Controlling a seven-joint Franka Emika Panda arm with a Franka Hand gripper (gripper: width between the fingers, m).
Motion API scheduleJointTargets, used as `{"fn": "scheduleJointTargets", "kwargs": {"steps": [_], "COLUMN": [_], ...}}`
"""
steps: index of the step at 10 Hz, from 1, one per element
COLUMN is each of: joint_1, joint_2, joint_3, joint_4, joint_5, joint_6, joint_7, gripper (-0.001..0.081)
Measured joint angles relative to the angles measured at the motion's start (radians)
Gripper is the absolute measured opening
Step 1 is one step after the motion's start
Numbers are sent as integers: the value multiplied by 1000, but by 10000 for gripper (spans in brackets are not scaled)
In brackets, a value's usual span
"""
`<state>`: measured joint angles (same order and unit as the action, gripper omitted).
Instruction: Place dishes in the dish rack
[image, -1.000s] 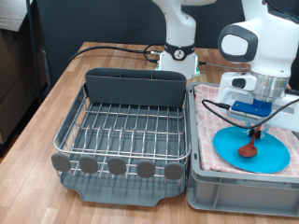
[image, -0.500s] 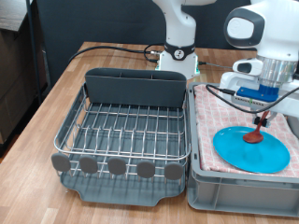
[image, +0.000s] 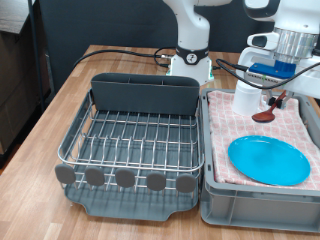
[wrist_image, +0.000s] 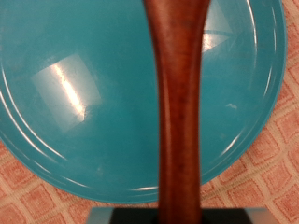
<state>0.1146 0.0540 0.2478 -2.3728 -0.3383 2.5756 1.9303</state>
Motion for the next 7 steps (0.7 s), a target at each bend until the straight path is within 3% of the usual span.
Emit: {"fn": "scheduleJointTargets", "kwargs": {"steps": [3,7], "joint_1": [-6,-14], "joint_2": [-37,-159], "joint_3": [-30,-85], "joint_4": [-25,-127], "joint_5": [7,118], "joint_6": [-67,-108], "joint_7": [136,242], "gripper": [84,84]}}
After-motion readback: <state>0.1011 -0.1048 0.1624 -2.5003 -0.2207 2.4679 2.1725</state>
